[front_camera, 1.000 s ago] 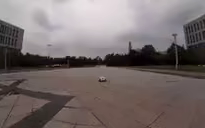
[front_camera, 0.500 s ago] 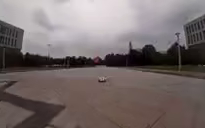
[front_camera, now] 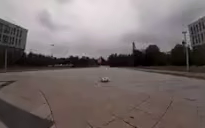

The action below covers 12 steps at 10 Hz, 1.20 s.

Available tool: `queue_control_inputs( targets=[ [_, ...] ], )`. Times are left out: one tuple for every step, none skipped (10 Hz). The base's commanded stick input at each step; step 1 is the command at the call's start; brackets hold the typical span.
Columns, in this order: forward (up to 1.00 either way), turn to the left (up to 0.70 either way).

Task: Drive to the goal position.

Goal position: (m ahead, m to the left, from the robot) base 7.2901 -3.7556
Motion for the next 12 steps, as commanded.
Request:
queue_control_inputs(
  targets=[
    [1.00, 0.00],
    [1.00, 0.00],
    [1.00, 0.00],
    [1.00, 0.00],
    [1.00, 0.00],
    [1.00, 0.00],
    [1.00, 0.00],
    [1.00, 0.00],
    [1.00, 0.00],
    [1.00, 0.13],
    [1.00, 0.27],
    [1.00, 0.25]
  ],
)
